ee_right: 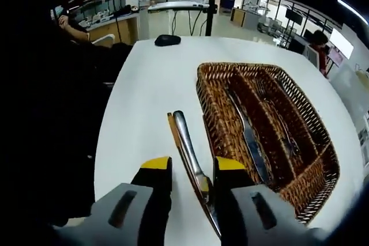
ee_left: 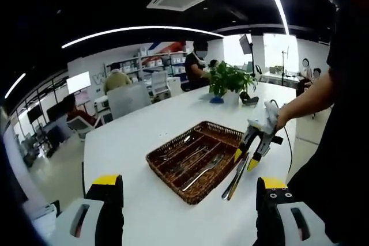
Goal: Arrange the knives, forks, and spoons in their matching storage slots by inserting each utensil handle-first until every utensil is classified and aligned in the correct compartment
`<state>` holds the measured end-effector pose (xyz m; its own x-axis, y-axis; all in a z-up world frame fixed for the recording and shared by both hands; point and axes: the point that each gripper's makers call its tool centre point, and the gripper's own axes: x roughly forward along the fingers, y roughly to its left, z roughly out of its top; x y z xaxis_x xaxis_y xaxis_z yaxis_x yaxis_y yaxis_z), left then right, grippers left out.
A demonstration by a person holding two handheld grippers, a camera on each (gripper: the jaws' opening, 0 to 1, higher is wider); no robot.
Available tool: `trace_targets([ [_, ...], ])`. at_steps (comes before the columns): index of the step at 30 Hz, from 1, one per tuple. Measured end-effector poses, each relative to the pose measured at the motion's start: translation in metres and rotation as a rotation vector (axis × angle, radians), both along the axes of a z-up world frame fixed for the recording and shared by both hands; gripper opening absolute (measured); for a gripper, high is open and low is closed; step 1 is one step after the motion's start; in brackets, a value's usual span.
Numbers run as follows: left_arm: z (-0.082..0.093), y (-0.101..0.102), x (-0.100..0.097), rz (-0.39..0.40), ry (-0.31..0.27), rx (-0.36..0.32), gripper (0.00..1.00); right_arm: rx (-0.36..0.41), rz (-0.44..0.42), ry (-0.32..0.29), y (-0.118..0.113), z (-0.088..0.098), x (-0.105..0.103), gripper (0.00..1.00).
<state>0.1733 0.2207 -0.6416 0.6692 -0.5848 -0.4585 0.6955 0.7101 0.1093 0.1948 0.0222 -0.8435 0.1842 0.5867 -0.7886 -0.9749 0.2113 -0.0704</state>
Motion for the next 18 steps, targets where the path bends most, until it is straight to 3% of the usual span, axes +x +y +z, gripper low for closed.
trace_targets([
  [4,-0.001,0.002,-0.001,0.004,0.004,-0.003,1.00,-0.060,-0.038,-0.022,-0.005,-0.014,0.012,0.12],
  [7,-0.003,0.006,-0.001,0.012,0.008,-0.002,1.00,-0.089,-0.038,-0.018,-0.009,-0.021,0.012,0.10],
  [18,-0.004,0.007,0.004,0.015,0.011,-0.010,1.00,-0.153,-0.022,0.003,-0.031,-0.027,0.007,0.15],
])
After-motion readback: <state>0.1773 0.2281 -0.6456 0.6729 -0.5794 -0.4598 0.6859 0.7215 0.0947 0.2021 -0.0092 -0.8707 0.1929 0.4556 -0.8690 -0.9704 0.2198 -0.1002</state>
